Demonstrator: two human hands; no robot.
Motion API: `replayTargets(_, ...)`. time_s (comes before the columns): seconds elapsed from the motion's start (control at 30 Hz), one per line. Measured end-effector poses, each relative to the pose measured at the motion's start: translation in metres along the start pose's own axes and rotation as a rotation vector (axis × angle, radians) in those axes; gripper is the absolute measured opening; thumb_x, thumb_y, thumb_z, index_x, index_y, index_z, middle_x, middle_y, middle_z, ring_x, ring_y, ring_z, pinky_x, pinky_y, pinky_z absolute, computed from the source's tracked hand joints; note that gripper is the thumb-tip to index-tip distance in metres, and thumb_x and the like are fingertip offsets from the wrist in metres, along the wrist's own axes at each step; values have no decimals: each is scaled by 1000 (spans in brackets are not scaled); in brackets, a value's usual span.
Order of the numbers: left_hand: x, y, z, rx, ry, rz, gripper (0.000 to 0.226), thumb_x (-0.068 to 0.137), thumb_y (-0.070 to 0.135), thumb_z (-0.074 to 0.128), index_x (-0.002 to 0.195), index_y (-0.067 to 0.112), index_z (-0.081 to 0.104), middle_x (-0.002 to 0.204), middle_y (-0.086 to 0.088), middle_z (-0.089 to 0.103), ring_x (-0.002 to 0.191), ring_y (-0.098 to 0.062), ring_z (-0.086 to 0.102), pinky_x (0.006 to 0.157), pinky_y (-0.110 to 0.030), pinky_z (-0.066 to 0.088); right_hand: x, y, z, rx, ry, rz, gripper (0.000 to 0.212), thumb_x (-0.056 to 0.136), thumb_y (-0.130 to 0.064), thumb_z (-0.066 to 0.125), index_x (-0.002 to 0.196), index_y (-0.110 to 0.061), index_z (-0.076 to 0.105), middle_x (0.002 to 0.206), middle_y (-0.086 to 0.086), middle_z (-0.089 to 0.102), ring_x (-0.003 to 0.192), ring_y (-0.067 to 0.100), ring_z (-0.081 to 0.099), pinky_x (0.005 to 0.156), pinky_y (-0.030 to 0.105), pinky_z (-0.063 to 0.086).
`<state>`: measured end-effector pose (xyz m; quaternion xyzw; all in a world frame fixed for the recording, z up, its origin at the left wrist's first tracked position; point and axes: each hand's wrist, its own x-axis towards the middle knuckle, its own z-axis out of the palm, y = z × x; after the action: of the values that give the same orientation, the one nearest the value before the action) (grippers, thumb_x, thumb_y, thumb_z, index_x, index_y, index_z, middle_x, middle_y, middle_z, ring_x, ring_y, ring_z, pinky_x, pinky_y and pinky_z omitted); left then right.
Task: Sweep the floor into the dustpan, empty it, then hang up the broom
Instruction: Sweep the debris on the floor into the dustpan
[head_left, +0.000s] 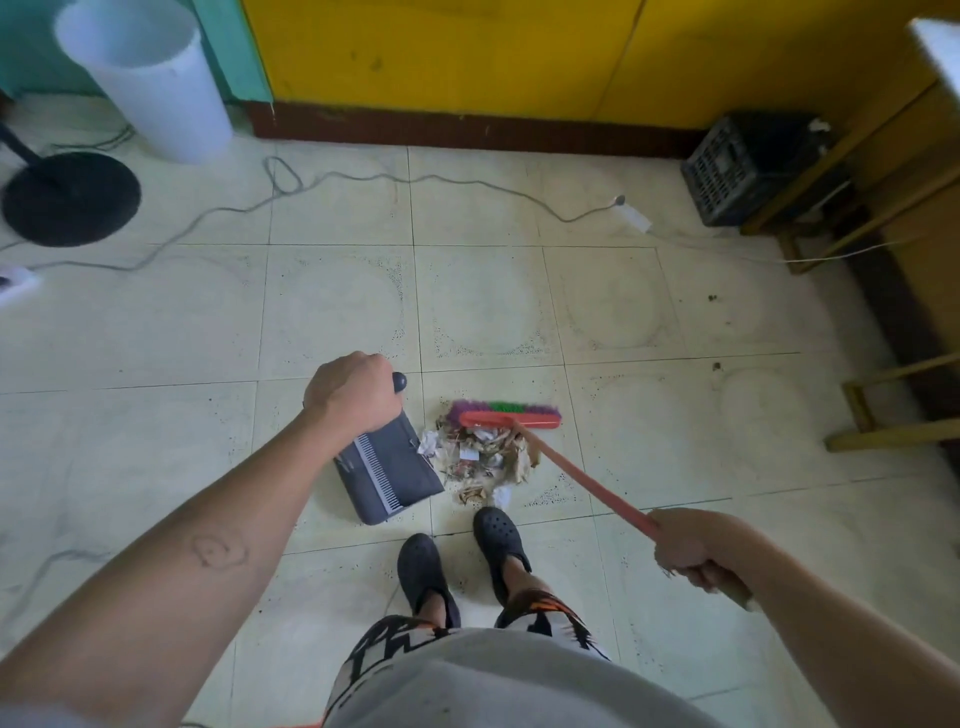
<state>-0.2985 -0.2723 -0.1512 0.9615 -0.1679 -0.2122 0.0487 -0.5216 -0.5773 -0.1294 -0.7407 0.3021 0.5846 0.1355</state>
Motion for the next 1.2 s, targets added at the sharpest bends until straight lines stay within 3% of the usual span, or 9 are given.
replayTargets(0.23,-5,-10,-6,-43,-76,27,28,91,25,51,64,16,46,67,-2,51,58,-22,51,57,-28,39,-10,27,-10,381,79,-47,3,89,0,46,88,-1,49,50,4,43,32,13,34,34,21,34)
replayTargets(0.5,-5,-17,-20,57,-286,117,19,82,16,50,65,10,47,69,-6,53,54,-21,49,51,-25,38,10,17,1,523,78,46,17,91,1,41,76,-1,49,49,8,45,31,15,37,34,20,34)
replayTargets(0.63,-2,-17,-18,81,-288,140,21,81,17,51,62,11,45,67,-5,52,52,-19,48,50,-24,37,22,-9,6,465,29,125,12,91,5,36,95,2,47,54,9,49,31,13,43,35,20,39)
replayTargets(0.73,-2,-9,-15,106,-228,160,20,80,18,52,62,12,48,66,-4,53,52,-18,49,49,-24,37,33,-33,20,384,44,124,23,94,-1,32,115,2,41,60,7,50,33,11,42,35,19,39)
replayTargets(0.8,-2,0,-13,103,-217,169,18,79,17,53,62,12,49,66,-5,55,53,-19,50,49,-24,38,35,-51,32,383,66,77,32,96,0,33,127,5,35,79,10,55,41,10,44,34,18,39)
replayTargets(0.87,-2,10,-10,101,-213,178,16,78,15,52,63,12,48,66,-5,54,53,-18,49,50,-25,38,36,-66,44,466,33,24,36,91,6,38,127,6,35,99,17,57,47,10,44,36,18,40)
replayTargets(1.0,2,18,-10,98,-170,173,17,77,13,53,62,12,46,64,-4,51,51,-18,47,50,-26,38,19,-90,55,688,-17,-15,34,87,9,38,121,7,39,76,10,52,46,9,41,38,17,39)
replayTargets(1.1,4,14,-10,118,-146,179,13,78,14,53,65,10,52,65,-5,54,50,-18,49,49,-25,38,10,-100,55,859,-47,-24,42,84,11,38,125,5,38,83,14,52,45,9,41,32,17,36)
replayTargets(1.2,3,12,-9,124,-127,182,15,80,16,53,66,9,53,66,-6,55,52,-20,50,49,-25,38,5,-107,52,995,-108,-44,40,84,10,37,124,6,39,60,8,49,30,8,39,31,17,35)
